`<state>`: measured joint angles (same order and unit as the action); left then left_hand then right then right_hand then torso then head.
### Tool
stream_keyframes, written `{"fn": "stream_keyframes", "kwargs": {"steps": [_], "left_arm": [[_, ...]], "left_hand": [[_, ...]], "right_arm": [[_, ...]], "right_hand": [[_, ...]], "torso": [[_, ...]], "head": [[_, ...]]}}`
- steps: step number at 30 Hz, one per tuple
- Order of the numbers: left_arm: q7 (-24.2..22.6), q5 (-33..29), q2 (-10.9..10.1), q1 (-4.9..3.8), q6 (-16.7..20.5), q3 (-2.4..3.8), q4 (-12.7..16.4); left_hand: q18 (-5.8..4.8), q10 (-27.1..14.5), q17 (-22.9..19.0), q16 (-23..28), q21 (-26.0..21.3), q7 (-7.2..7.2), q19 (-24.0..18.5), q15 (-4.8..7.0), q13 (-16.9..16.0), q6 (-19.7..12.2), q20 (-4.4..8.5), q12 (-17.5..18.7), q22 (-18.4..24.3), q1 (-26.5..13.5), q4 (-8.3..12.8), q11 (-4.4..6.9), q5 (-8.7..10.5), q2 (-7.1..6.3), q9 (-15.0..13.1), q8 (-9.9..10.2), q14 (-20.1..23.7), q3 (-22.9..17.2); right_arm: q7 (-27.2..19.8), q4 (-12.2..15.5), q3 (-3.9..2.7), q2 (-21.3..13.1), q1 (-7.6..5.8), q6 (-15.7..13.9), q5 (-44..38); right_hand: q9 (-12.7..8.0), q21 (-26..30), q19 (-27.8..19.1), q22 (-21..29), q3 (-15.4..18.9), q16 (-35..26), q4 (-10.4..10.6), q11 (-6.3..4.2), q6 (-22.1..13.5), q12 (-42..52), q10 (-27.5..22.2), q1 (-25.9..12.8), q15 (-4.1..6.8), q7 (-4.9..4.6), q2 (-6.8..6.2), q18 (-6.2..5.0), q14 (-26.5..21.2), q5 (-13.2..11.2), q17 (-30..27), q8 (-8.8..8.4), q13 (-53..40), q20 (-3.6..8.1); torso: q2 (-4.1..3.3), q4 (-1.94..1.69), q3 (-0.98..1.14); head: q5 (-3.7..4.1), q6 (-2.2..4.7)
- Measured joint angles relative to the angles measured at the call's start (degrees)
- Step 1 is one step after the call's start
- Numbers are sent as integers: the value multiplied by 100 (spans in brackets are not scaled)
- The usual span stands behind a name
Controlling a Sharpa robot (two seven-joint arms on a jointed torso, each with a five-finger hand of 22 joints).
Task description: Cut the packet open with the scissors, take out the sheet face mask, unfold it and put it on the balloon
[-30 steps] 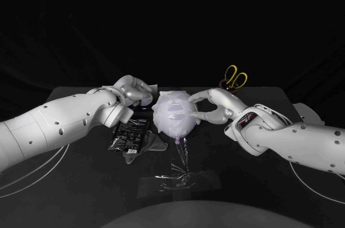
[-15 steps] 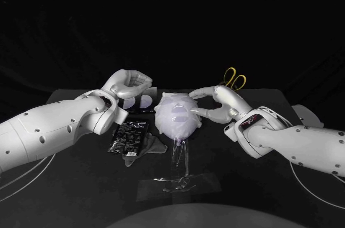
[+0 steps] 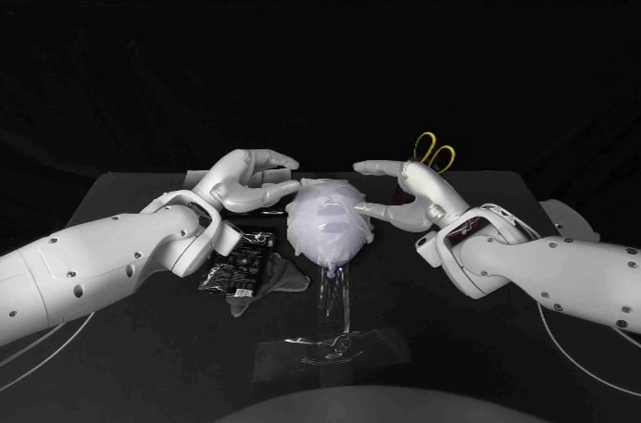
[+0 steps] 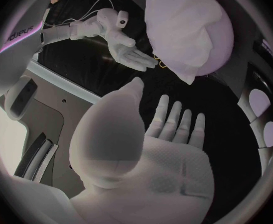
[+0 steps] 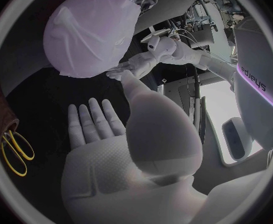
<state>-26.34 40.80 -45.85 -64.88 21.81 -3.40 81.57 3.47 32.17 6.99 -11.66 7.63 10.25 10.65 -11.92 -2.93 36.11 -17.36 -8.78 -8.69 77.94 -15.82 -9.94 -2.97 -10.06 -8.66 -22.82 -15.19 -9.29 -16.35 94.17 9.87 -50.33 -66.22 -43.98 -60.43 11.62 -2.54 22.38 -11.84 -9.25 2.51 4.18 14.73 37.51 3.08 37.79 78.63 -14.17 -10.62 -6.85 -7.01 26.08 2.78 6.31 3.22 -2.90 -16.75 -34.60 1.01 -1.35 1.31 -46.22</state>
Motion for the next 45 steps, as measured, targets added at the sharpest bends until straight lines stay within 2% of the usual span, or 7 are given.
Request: {"fn": "stream_keyframes", "kwargs": {"steps": [3,7,9,12,19,31,45], "left_arm": [[-2,304,79,20,-47,-2,-25],[49,705,172,30,-88,-1,-69],[88,873,214,34,-93,-2,-81],[159,1124,276,35,-95,-2,-91],[377,1587,379,37,-110,-6,-109],[762,2046,412,38,-414,-12,-156],[964,2174,393,37,-608,-8,-224]], "left_hand": [[-1,-362,-150,297,-236,-30,-267,49,20,-273,17,273,240,-16,-116,54,0,114,74,226,309,1005],[-1,-1095,-309,592,-259,-115,-267,5,76,-998,16,577,278,-203,-149,256,0,-305,242,686,702,1760],[-1,-1363,-360,687,-259,-138,-267,13,95,-1277,16,660,290,-241,-165,318,-38,-471,304,858,836,1946],[0,-1704,-426,796,-285,-195,-307,86,120,-1673,17,700,316,-384,-142,401,-84,-668,398,1097,988,2075],[0,-2072,-491,880,-308,-235,-327,137,143,-2036,37,728,335,-690,-165,463,-83,-743,475,1295,1142,2146],[0,-1727,-440,854,-308,-182,-327,197,91,-1634,37,680,340,-1094,-165,224,-121,-722,353,1074,1054,2177],[-1,-1591,-425,854,-307,-173,-327,237,91,-1541,37,680,339,-1171,-165,88,-168,-691,316,1026,1014,2176]], "right_arm": [[90,-31,0,41,0,82,-58],[227,-69,0,95,0,208,-190],[289,-86,0,121,0,264,-263],[386,-113,0,162,0,355,-383],[574,-171,0,249,1,547,-602],[763,-216,0,322,1,798,-778],[882,-246,0,365,1,987,-819]], "right_hand": [[-194,25,-524,242,602,-14,262,52,-653,-27,-703,14,-87,80,-21,88,-567,0,-146,-26,25,4],[-381,36,-935,454,1615,-52,1174,49,-1266,-56,-1292,628,-65,159,-236,140,-1037,0,-281,-26,47,-4],[-433,45,-1022,499,1772,-53,1278,30,-1438,-57,-1436,691,-52,177,-298,141,-1152,0,-307,-68,59,-10],[-491,45,-1096,548,1951,-55,1294,14,-1644,-79,-1611,695,-16,205,-396,221,-1268,0,-341,-81,68,-16],[-525,66,-1179,593,2016,-57,1297,2,-1757,-79,-1702,635,6,212,-455,222,-1351,0,-361,-81,68,-16],[-524,66,-1200,607,2048,-57,1298,24,-1757,-79,-1680,540,6,212,-511,224,-1350,0,-361,-81,67,3],[-524,66,-1239,613,2023,-57,1300,42,-1757,-79,-1619,315,6,212,-377,224,-1350,0,-360,-81,66,4]], "torso": [[-1,0,-1],[-1,3,-1],[-1,3,0],[-1,4,2],[1,6,4],[4,4,4],[3,-3,-4]], "head": [[1,16],[-7,37],[-10,43],[-15,58],[-16,77],[2,66],[3,44]]}}
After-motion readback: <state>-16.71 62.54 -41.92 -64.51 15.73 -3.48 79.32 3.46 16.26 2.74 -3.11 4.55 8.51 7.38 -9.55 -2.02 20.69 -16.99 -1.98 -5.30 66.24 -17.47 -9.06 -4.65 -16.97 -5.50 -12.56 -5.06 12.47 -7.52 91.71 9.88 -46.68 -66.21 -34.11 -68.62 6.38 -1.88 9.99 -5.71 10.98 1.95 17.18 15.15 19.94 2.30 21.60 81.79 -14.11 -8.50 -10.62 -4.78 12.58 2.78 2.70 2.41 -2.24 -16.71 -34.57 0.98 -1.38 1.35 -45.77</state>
